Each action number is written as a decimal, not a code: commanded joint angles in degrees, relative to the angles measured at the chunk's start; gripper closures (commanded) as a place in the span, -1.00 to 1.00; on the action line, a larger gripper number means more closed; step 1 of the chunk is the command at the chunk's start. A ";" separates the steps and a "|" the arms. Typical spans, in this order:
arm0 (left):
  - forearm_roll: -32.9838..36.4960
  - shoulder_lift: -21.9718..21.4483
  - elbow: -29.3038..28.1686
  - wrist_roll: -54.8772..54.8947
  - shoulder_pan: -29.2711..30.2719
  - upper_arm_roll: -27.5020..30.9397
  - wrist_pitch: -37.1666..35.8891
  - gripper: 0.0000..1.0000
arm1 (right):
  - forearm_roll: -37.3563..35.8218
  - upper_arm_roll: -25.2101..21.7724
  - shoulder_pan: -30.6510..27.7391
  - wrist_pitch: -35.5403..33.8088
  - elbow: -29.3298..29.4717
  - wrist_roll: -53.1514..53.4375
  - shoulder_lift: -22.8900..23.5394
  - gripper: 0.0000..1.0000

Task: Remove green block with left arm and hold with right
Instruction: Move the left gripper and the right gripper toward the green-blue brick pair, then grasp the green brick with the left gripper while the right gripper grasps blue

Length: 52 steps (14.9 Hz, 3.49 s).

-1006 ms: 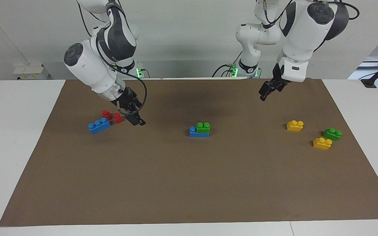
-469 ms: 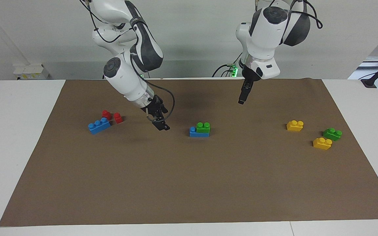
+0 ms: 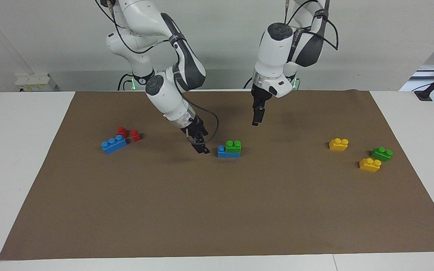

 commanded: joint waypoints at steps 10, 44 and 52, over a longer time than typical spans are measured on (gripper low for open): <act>-0.34 9.99 4.00 -13.74 -2.81 1.16 7.15 -1.00 | 7.14 -0.15 6.16 11.36 0.11 1.34 6.76 -1.00; 6.34 16.68 5.94 -17.61 -5.54 1.07 10.05 1.00 | 7.32 -0.15 6.77 12.77 0.63 1.26 7.82 1.00; 5.90 6.84 5.94 -11.30 -1.15 0.98 0.84 1.00 | 6.53 -0.59 3.45 9.45 2.56 0.47 5.90 1.00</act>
